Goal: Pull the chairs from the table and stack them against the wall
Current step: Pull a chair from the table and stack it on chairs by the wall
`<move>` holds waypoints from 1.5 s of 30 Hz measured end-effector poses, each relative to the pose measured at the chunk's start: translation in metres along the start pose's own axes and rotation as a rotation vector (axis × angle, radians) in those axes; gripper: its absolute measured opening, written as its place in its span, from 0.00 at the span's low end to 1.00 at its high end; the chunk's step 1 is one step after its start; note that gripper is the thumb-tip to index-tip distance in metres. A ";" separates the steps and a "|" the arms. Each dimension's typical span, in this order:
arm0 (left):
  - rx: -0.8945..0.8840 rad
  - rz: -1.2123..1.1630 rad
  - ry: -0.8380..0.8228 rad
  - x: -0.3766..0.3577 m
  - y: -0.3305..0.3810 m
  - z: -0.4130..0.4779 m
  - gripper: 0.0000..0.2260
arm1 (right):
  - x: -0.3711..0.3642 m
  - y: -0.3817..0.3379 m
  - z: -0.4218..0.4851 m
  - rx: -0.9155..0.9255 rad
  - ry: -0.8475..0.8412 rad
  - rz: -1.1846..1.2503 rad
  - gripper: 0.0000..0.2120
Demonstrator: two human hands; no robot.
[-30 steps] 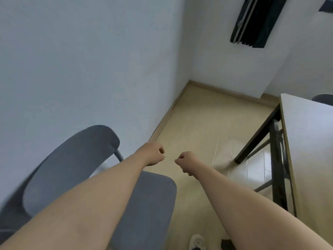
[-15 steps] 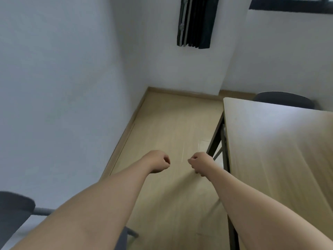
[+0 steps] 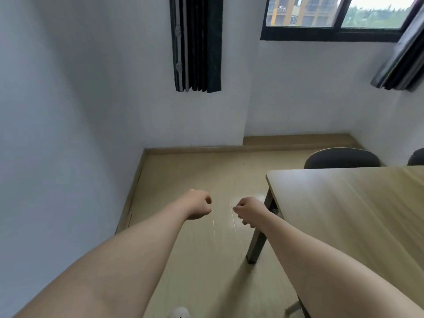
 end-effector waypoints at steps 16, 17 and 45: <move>-0.366 0.148 -0.137 0.120 0.081 0.319 0.16 | 0.188 -0.030 0.217 -0.317 0.292 0.374 0.07; -0.378 0.127 -0.132 0.124 0.093 0.337 0.16 | 0.204 -0.029 0.231 -0.320 0.312 0.388 0.09; -1.504 0.657 -0.687 -0.013 0.441 0.592 0.24 | 0.344 0.132 0.343 -1.218 0.614 0.934 0.18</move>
Point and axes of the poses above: each hand's wrist, its own z-axis towards the middle knuckle, its own x-axis out of the back of the hand, y = z × x, the point moved 5 cm from there along z, towards the middle knuckle, and after that the axes turned 10 degrees about -x, right-handed, at the moved point
